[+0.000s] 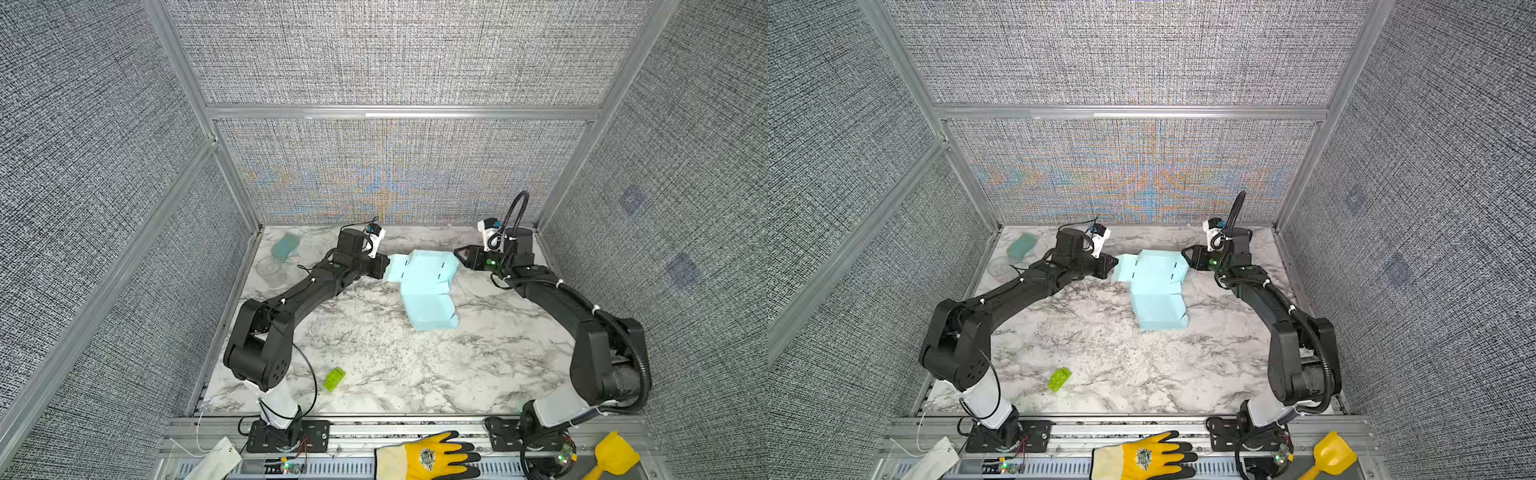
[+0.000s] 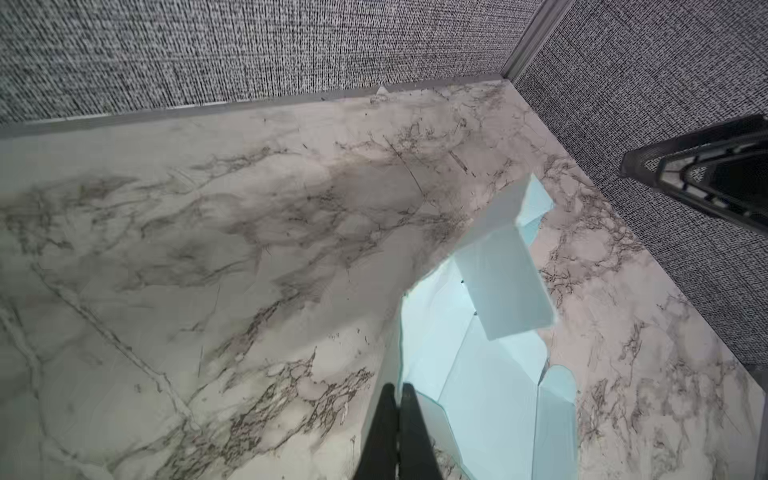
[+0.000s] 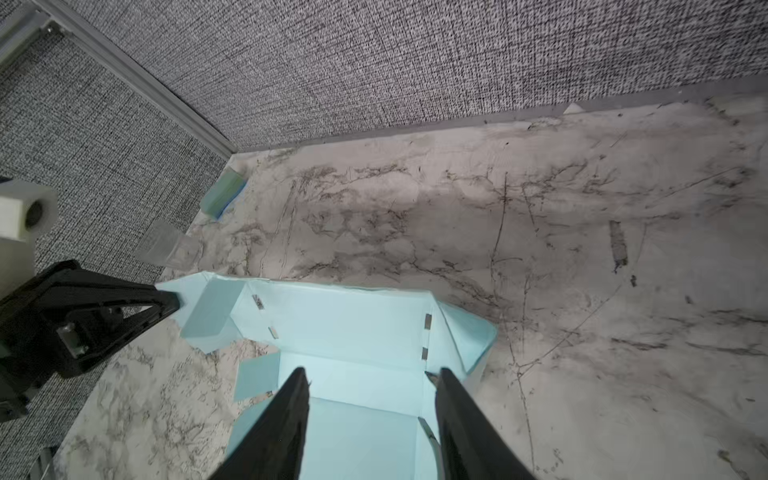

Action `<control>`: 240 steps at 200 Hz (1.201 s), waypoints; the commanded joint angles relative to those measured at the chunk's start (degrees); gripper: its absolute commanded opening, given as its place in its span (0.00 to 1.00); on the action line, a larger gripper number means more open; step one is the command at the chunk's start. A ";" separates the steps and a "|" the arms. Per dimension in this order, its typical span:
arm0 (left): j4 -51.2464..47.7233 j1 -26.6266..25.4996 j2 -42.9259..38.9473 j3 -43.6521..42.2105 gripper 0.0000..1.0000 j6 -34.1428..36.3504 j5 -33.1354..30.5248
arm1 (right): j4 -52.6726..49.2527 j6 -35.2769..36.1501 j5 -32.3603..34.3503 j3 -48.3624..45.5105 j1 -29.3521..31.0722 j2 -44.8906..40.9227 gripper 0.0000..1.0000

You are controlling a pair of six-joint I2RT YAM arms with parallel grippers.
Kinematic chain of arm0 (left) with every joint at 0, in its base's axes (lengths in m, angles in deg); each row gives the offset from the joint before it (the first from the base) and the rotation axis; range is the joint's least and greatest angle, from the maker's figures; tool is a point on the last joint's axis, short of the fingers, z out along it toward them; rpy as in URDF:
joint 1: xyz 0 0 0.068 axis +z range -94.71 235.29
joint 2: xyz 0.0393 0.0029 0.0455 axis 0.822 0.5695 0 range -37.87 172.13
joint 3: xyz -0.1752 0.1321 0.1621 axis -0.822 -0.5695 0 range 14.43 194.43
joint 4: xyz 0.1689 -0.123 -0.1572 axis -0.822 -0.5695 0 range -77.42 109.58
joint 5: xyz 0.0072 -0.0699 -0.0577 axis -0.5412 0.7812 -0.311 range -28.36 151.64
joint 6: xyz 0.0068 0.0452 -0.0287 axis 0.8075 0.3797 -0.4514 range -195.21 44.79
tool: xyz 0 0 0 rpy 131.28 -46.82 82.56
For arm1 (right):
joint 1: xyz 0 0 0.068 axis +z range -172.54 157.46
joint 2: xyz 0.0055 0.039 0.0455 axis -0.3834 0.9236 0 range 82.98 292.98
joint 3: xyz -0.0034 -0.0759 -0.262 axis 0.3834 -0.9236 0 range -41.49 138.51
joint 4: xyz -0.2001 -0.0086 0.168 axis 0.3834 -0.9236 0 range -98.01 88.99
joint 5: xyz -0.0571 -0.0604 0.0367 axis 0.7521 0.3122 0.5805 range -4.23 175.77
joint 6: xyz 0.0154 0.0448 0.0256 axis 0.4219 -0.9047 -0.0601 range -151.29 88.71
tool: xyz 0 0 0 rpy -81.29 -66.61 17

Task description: Fold the paper box

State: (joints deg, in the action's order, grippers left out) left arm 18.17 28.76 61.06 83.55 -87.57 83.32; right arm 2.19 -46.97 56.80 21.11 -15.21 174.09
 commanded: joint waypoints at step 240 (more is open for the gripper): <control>9.16 0.07 -5.48 -10.14 0.00 -0.05 -2.51 | 18.19 1.52 8.23 -13.99 2.95 -2.45 0.32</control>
State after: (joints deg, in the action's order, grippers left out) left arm 27.13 28.79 56.21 73.80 -88.59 81.20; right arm 17.97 -45.05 63.09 7.39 -12.11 172.21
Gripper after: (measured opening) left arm 0.055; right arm 0.314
